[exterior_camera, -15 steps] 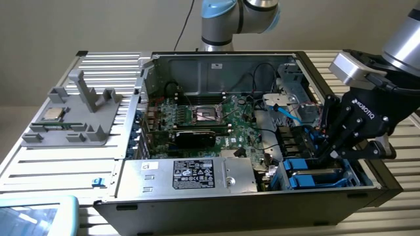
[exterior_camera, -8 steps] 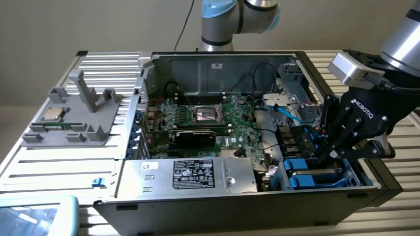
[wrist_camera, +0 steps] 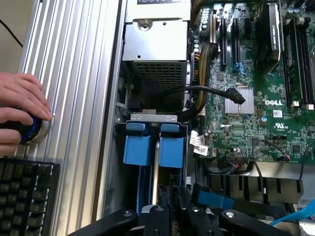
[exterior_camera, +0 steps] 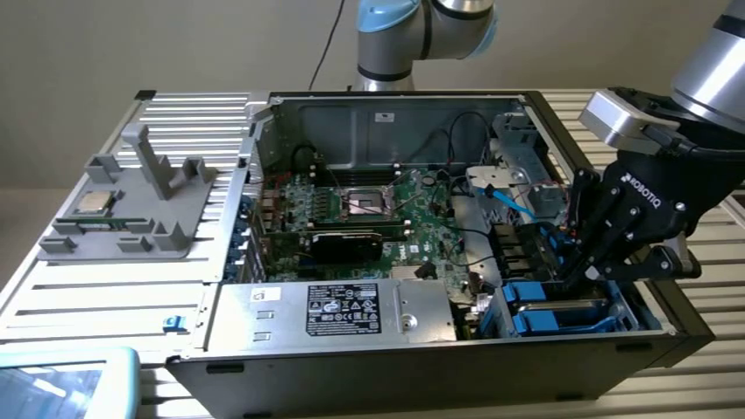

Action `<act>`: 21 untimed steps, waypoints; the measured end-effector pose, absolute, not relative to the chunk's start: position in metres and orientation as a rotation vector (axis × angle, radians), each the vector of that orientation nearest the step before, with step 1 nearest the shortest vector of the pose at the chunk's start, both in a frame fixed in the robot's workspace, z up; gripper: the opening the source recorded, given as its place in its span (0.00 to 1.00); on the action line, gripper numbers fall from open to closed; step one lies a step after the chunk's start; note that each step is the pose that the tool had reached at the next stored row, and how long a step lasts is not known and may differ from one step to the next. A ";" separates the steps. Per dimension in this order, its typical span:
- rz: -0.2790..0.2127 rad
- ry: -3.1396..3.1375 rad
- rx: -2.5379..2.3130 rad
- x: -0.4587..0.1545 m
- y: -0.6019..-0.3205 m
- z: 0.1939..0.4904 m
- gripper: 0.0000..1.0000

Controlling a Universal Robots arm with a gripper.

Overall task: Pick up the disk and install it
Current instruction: 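Insert the first disk wire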

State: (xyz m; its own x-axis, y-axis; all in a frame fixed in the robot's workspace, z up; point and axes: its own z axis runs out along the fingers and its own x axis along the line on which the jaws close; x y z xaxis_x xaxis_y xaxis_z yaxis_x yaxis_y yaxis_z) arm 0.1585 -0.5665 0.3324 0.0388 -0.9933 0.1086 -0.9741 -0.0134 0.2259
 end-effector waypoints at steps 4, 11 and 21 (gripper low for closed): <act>-0.117 -2.022 2.077 0.159 -0.566 0.332 0.17; -0.116 -2.022 2.076 0.159 -0.566 0.331 0.17; -0.112 -2.021 2.074 0.159 -0.564 0.330 0.17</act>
State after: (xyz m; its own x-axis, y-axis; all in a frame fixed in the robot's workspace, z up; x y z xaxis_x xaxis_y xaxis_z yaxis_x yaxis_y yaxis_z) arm 0.1592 -0.5645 0.3298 0.0388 -0.9928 0.1137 -0.9741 -0.0122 0.2260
